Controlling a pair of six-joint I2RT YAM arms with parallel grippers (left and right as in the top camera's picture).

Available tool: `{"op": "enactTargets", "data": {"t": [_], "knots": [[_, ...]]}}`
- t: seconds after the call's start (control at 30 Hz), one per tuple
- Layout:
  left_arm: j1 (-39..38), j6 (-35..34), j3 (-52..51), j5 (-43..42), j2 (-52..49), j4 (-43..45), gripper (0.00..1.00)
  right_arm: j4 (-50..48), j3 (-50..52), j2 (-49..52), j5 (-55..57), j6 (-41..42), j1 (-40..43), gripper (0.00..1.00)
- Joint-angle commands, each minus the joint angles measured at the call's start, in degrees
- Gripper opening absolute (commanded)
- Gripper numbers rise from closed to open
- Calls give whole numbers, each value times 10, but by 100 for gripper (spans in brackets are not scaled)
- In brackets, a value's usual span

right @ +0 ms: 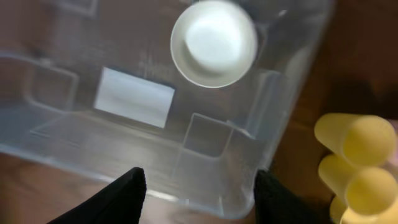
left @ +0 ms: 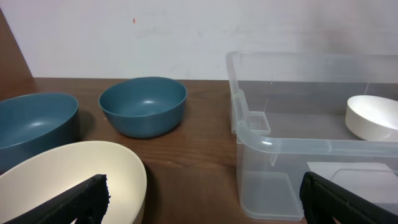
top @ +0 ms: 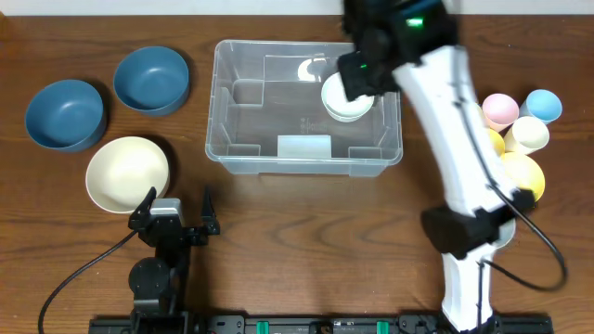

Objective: Pack container
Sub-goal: 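Release the white bowl and withdraw the right gripper, then grasp the light-blue bowl rim with the right gripper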

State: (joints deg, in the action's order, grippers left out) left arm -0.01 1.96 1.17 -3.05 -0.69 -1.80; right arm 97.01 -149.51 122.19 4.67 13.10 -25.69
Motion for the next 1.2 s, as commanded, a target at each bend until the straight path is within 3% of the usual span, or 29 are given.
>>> {"op": "enactTargets", "data": {"t": [0.0, 0.13, 0.33, 0.67, 0.93, 1.07, 1.17], "knots": [[3, 8, -9, -2, 1, -20, 98, 3, 8, -72, -15, 55, 20, 57], [3, 8, -9, -2, 1, -20, 98, 3, 62, -163, -12, 67, 43, 59], [3, 8, -9, -2, 1, -20, 98, 3, 261, -344, 14, 99, 97, 61], [3, 8, -9, -2, 1, -20, 98, -6, 630, -604, 135, 319, 229, 60], [3, 8, -9, -2, 1, -20, 98, -136, 878, -694, 153, 395, 301, 61], [3, 8, -9, -2, 1, -20, 98, -199, 961, -690, 153, 396, 337, 71], [3, 8, -9, -2, 1, -20, 98, -246, 1012, -681, 138, 399, 371, 72]]}}
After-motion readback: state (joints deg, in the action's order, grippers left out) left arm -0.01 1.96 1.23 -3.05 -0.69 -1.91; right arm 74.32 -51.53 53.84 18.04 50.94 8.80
